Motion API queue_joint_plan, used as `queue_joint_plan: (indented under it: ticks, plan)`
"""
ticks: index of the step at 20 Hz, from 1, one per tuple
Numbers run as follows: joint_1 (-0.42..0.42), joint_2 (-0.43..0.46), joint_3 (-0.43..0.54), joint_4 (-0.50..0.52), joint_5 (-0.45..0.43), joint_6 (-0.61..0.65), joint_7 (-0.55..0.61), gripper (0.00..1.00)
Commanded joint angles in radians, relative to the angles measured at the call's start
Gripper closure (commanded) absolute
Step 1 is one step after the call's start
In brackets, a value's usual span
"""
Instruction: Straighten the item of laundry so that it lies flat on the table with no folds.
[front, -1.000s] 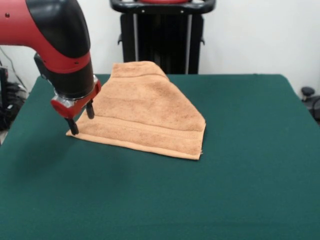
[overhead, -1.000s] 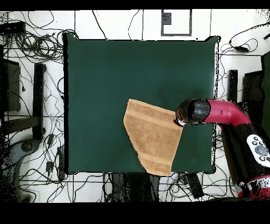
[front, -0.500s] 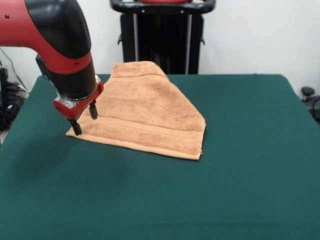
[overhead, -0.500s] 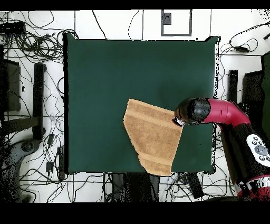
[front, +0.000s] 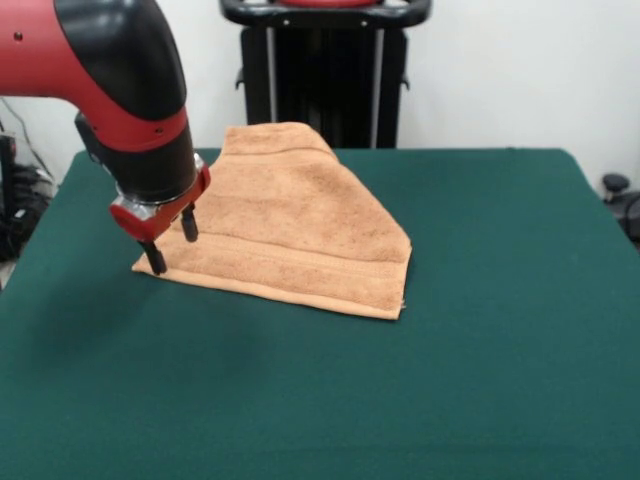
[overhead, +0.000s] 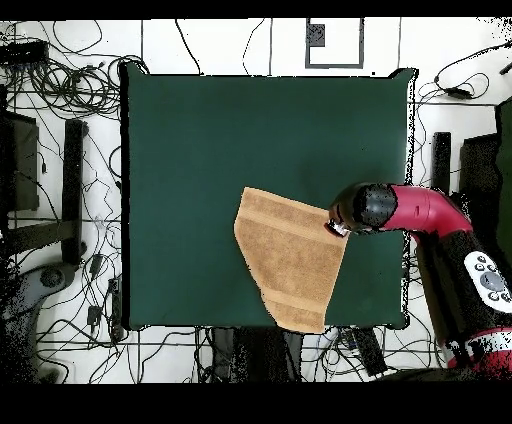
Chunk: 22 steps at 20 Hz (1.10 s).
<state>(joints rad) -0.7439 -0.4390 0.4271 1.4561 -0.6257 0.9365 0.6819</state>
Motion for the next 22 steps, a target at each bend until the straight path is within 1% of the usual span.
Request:
queue_joint_plan:
  ticks: [1, 12, 22]
  plan:
    - [0.059, 0.084, 0.011, -0.050, 0.026, -0.019, 0.113, 0.00]
    - [0.071, 0.093, 0.010, -0.086, 0.033, 0.004, 0.100, 0.00]
    - [0.057, 0.102, 0.013, -0.088, 0.029, -0.004, 0.079, 0.00]
